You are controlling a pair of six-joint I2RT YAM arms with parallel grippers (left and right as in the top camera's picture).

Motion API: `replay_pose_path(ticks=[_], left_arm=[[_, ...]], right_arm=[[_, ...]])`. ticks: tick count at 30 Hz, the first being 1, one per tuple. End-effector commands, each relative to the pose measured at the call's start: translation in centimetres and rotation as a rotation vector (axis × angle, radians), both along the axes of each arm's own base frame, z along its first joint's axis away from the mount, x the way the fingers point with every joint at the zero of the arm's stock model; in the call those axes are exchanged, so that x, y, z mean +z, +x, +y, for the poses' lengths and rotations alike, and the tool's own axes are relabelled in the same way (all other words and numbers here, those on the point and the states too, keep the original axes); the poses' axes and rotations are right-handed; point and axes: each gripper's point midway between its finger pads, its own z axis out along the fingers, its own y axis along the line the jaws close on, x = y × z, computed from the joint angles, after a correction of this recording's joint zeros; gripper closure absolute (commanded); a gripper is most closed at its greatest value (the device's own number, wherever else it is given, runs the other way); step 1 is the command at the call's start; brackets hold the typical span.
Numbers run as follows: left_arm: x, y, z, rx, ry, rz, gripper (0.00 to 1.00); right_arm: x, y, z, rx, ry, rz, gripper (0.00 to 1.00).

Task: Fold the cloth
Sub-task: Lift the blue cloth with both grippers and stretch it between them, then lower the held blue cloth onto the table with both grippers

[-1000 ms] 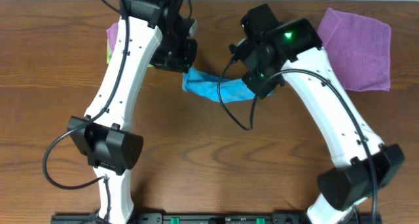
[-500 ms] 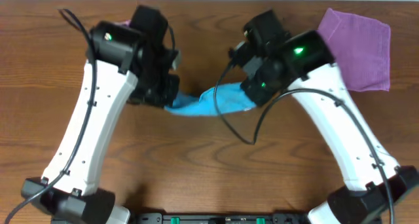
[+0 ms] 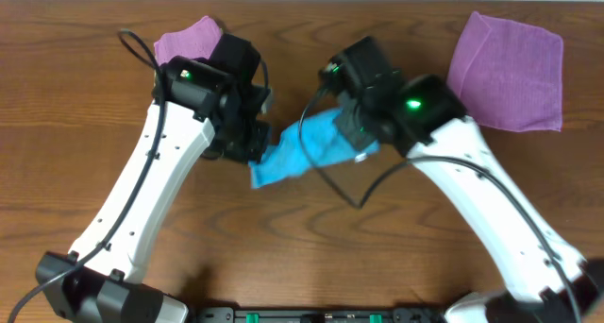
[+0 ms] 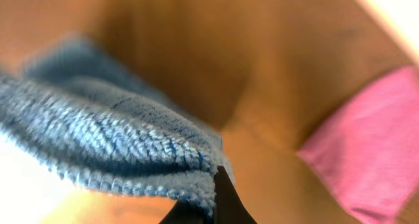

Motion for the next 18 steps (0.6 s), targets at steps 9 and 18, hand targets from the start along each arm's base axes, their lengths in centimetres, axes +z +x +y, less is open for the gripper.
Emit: replay_pose_path(ticks=[9,18], left_arm=[[2.4,4.9,1.9,0.095,0.051,-0.231,0.94],[-2.5,-4.4,1.1,0.024,-0.013,0.212,0.94]], right_arm=[[2.0,1.1,-2.1,-0.110,0.034,-0.077,0.98],[-4.2,-5.8,-2.8,-0.099,-0.001,0.286,0.99]])
